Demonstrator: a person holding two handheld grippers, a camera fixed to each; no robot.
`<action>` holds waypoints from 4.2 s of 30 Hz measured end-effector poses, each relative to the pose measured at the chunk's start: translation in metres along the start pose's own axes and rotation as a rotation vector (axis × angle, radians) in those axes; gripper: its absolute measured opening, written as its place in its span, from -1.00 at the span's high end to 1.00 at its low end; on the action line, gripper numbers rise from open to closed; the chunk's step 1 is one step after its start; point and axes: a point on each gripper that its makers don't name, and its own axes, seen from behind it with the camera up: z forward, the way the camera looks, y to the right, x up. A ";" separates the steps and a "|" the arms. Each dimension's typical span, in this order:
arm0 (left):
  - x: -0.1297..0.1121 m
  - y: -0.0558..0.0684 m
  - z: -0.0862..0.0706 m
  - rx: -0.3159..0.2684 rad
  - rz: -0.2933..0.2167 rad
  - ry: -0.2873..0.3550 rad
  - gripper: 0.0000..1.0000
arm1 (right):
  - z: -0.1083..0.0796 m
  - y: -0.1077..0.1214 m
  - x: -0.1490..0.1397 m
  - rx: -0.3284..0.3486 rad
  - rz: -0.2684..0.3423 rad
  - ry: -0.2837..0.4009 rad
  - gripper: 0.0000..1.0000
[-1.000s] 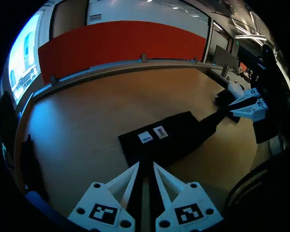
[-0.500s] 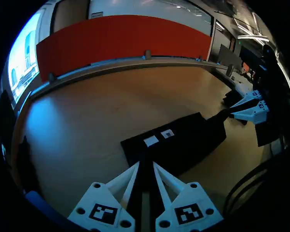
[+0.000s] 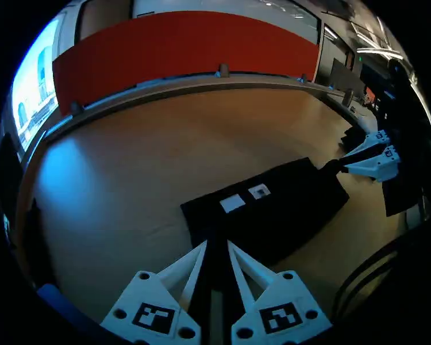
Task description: Fold towel
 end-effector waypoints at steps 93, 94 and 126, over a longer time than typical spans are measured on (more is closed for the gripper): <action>0.025 -0.071 0.069 0.170 -0.050 -0.055 -0.90 | -0.008 0.036 0.004 -0.144 0.113 0.081 -0.99; 0.025 -0.072 0.069 0.171 -0.051 -0.056 -0.90 | -0.008 0.036 0.003 -0.144 0.113 0.081 -0.99; 0.013 -0.066 0.019 0.172 -0.099 -0.015 -0.90 | -0.009 0.031 0.000 -0.129 0.107 0.087 -0.99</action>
